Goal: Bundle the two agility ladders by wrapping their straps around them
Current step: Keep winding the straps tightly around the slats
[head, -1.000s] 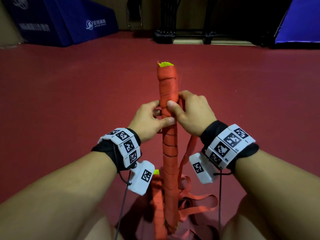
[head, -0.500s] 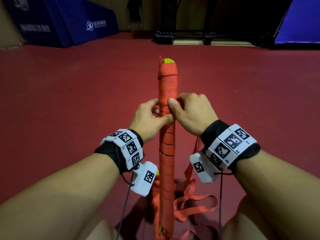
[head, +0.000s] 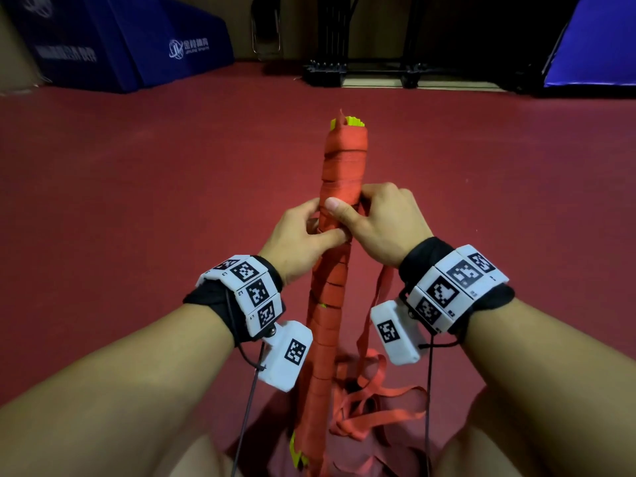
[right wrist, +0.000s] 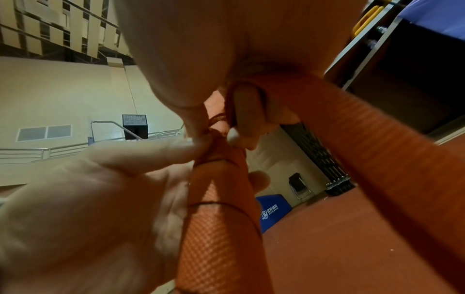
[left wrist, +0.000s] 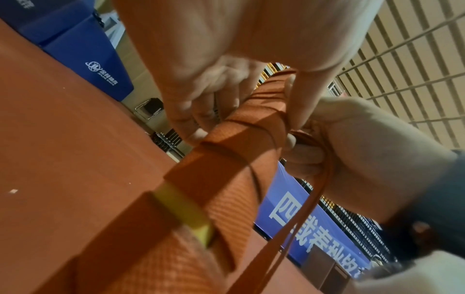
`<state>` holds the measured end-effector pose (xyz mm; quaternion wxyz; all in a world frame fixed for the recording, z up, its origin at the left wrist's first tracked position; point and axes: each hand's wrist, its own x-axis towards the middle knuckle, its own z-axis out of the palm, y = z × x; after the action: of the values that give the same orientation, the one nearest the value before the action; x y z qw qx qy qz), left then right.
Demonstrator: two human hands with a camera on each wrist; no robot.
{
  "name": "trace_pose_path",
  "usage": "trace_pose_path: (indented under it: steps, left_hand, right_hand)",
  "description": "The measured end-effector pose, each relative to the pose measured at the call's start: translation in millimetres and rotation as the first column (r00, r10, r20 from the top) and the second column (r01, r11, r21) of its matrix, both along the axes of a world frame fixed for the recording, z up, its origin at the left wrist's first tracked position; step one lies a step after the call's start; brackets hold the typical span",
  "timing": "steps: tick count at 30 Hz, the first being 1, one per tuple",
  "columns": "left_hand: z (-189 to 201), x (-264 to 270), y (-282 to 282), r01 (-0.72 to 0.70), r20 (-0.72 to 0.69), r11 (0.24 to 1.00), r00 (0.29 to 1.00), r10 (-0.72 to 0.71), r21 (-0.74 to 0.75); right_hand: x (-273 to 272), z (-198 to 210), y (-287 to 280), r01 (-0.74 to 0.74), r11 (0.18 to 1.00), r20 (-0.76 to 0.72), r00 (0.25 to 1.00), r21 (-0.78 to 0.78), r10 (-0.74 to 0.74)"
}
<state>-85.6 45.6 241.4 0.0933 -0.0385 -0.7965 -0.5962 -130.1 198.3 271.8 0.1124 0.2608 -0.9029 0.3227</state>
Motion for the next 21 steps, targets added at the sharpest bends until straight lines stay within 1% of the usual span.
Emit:
trace_pose_path:
  steps: [3,6,10,12,16,21]
  left_hand:
    - [-0.3,-0.7,-2.9,-0.016,0.004,1.000,1.000,0.016,0.011]
    - [-1.2,0.0,-5.5,-0.056,-0.021,0.998,0.998,0.056,-0.018]
    - [-0.6,0.7,-7.2,-0.137,-0.024,0.991,0.990,0.136,-0.012]
    - [-0.9,1.4,-8.4,-0.175,-0.019,0.985,0.984,0.175,0.005]
    - [-2.2,2.8,-7.8,-0.211,-0.026,0.977,0.977,0.210,-0.037]
    - [3.6,6.9,-5.6,-0.228,-0.018,0.968,0.974,0.227,-0.108]
  right_hand:
    - [1.0,-0.3,-0.8,-0.001,1.000,0.025,1.000,0.003,0.000]
    - [1.7,-2.0,-4.2,0.000,1.000,0.043,0.999,0.030,-0.001]
    - [4.3,-3.1,-7.3,0.082,0.996,0.071,0.994,0.023,-0.084]
    - [6.5,-4.1,-8.8,0.123,0.992,0.065,0.990,0.021,-0.124]
    - [12.3,-4.3,-12.4,0.143,0.988,0.021,0.989,0.061,-0.144]
    - [19.1,-0.8,-14.5,0.099,0.994,-0.004,0.995,0.052,-0.099]
